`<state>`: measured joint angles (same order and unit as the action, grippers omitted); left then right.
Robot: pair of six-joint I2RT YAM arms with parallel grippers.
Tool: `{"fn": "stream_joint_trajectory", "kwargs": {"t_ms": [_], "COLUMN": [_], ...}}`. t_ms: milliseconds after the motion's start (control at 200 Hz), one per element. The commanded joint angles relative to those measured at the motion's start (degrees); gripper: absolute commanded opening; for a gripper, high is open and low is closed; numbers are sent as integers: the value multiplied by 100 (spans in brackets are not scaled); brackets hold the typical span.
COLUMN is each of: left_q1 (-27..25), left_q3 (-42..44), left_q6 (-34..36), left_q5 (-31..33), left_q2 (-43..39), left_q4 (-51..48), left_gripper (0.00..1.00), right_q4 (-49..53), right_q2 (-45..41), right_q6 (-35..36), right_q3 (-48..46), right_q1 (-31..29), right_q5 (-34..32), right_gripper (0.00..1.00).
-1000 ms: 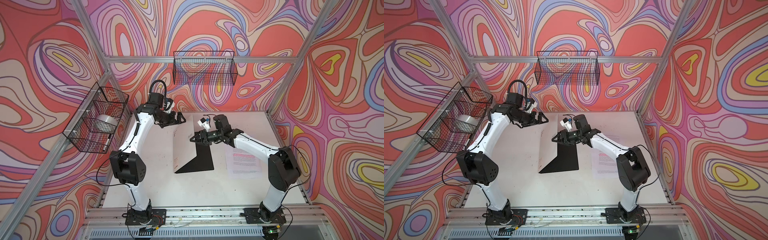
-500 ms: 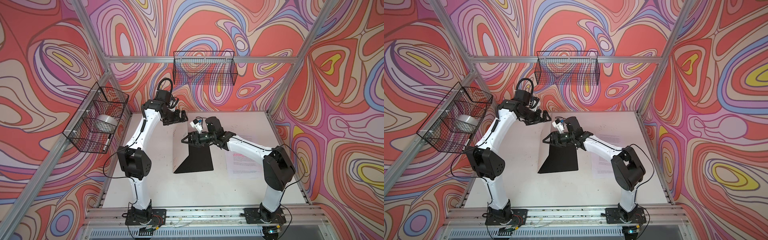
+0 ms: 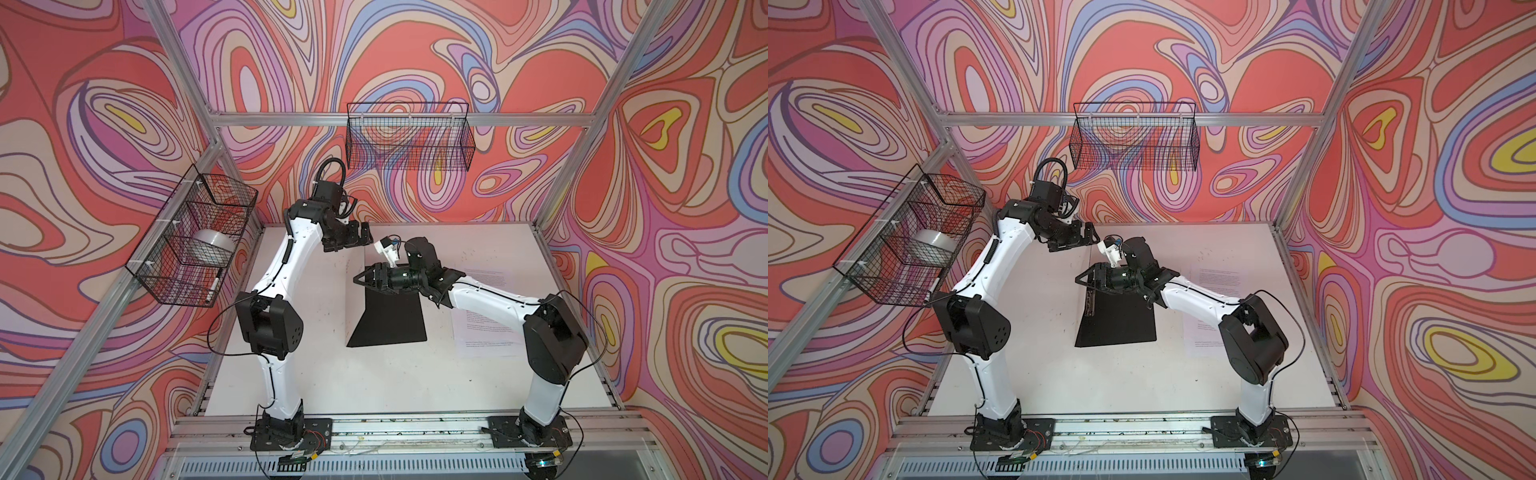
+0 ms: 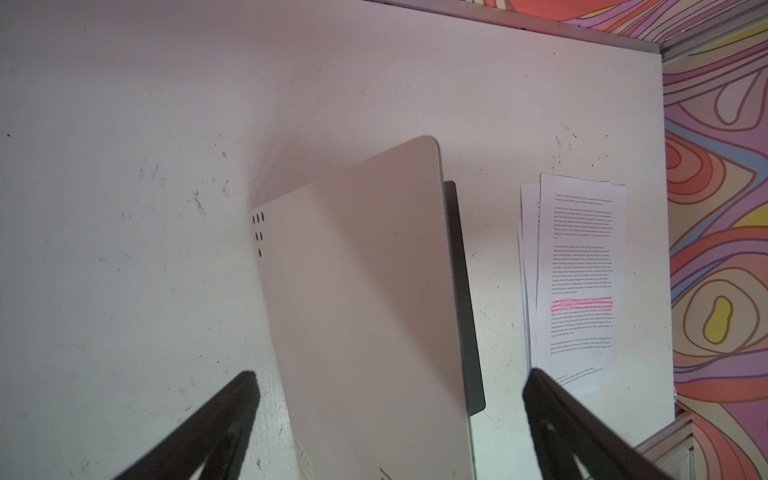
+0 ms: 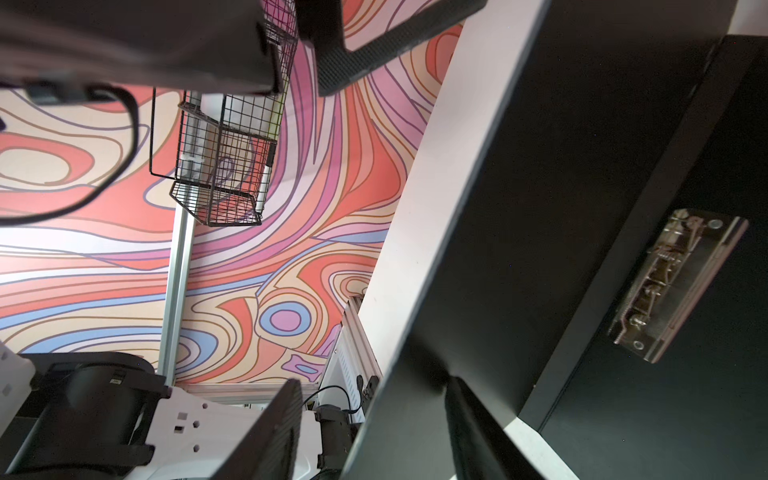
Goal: Put the files into the folder
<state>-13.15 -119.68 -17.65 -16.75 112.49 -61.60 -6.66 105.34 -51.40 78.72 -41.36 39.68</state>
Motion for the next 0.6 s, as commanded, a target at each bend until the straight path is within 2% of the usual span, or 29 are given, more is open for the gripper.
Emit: {"fn": "stream_joint_trajectory", "kwargs": {"t_ms": [0, 456, 591], "left_q1": [-12, -4, 77], "left_q3": [-64, 39, 101], "left_q6": [-6, 310, 375], "left_q5": [428, 1306, 1572], "left_q2": [98, -46, -139], "left_q4": [-246, -422, -422], "left_gripper": [98, 83, 65], "right_q4": [-248, -416, -416], "right_q2": [-32, 101, 36], "right_q6": [-64, -169, -152], "right_q3": [168, 353, 346], "right_q1": [-71, -231, -244], "right_q5": [-134, -117, -148], "right_gripper": [59, 59, 59]}}
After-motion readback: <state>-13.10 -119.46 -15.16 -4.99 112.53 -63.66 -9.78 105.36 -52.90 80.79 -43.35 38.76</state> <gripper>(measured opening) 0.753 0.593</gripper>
